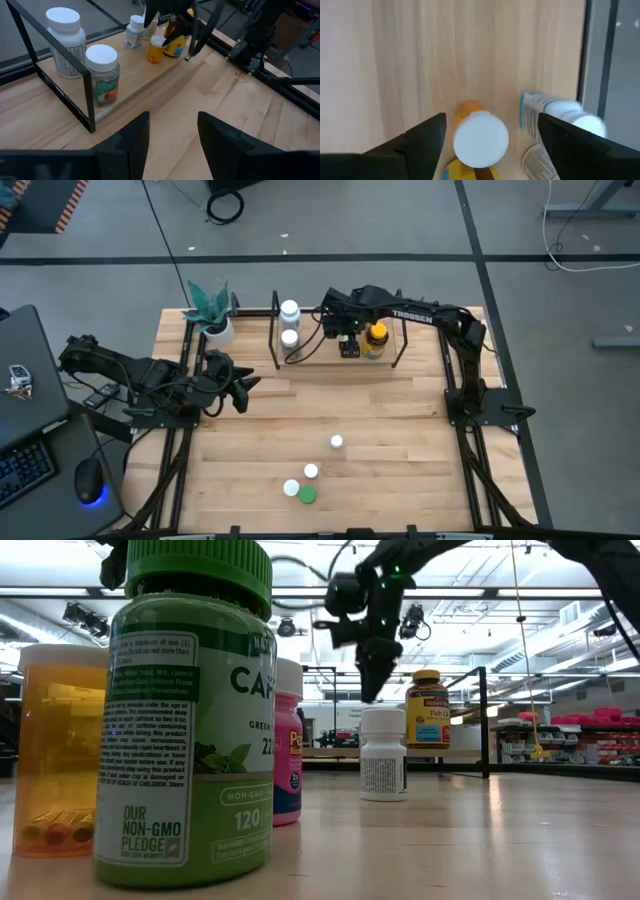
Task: Pick and place medicine bottles onto shelf by color
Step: Put the small green pill bottle on the shelf
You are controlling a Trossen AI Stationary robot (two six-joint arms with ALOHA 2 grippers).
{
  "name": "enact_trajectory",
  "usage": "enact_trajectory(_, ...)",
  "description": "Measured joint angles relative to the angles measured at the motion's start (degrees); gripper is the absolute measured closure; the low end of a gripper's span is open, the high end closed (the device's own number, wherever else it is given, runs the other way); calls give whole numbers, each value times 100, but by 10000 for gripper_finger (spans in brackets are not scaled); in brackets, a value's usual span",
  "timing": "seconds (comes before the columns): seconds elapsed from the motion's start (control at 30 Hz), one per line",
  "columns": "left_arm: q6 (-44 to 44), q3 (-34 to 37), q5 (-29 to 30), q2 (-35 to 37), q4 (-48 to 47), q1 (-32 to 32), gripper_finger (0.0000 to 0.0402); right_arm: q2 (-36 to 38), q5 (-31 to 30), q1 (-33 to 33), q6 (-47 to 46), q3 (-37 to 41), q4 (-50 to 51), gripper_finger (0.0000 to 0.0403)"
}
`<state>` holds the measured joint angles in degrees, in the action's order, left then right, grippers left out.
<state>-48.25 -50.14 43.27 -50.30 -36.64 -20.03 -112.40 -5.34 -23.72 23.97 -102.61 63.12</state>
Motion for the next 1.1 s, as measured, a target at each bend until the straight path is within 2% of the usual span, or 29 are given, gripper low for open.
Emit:
enact_trajectory(0.1,0,1,0,0,0,0,228,6,339,175,-365,-269,77,79)
enact_trajectory(0.23,0,-1,0,0,0,0,228,11,1349,529,-895,-345,30,83)
enact_trajectory(0.33,-1,0,0,0,0,0,228,11,1663,917,-1041,-343,-65,87)
enact_trajectory(0.6,-2,1,0,0,-2,0,228,0,1709,2096,-938,-318,-229,96)
enact_trajectory(0.93,-18,-1,-230,0,-4,-11,228,1,1704,3156,-1374,52,-486,116)
enact_trajectory(1.1,-44,-1,-247,0,0,-9,228,2,1675,3669,-1375,51,-990,119)
